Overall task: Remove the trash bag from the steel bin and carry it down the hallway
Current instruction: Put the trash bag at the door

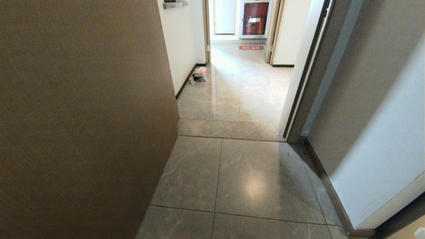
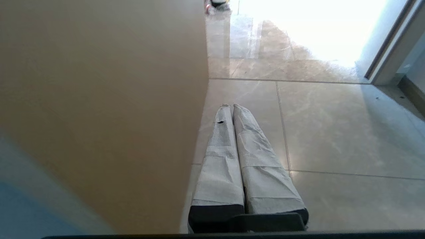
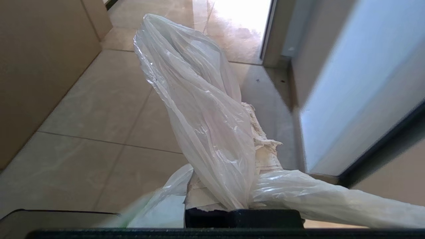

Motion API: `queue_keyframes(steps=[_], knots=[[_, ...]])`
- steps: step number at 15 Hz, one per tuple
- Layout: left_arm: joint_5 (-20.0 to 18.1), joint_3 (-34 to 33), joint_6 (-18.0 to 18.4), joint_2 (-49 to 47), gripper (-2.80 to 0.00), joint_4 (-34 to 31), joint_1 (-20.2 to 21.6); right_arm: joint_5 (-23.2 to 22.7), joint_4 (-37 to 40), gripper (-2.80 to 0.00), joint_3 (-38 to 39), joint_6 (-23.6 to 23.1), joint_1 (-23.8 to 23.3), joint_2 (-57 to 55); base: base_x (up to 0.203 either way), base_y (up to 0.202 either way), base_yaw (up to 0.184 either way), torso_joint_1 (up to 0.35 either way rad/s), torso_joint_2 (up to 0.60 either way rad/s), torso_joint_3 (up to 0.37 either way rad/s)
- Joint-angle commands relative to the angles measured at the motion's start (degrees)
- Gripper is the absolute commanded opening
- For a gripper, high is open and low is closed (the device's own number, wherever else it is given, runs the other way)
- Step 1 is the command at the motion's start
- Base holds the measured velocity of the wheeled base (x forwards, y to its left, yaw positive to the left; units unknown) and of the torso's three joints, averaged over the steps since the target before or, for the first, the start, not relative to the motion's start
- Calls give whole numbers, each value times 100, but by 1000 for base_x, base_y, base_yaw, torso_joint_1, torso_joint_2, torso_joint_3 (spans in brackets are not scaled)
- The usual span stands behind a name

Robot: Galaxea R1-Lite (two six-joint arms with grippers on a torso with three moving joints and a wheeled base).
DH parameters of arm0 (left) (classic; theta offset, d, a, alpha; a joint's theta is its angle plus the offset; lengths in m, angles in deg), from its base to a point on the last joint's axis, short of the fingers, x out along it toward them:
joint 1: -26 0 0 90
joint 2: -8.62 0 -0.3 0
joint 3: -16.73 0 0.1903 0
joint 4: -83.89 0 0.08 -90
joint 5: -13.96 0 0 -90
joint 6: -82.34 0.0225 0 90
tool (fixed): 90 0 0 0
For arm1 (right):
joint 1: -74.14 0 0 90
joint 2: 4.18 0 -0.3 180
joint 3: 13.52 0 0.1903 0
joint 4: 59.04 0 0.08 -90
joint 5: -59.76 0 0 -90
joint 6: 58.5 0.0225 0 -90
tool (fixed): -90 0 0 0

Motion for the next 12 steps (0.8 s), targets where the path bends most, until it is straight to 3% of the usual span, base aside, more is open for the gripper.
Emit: queue_keyframes(steps=[1,5,9,12], knots=[[4,1,32,2,-280,4,0,0,3,-280,0,-7,-4,-9,0,-193,-1,2,-2,7],[9,-2,-3,2,-280,-14,0,-9,9,-280,0,-7,-4,-9,0,-154,-5,5,1,1],[9,-7,-29,2,-280,-5,0,0,9,-280,0,10,-4,-9,0,0,0,0,0,0],[1,-7,-21,2,-280,-5,0,0,9,-280,0,10,-4,-9,180,-1,0,3,2,4]])
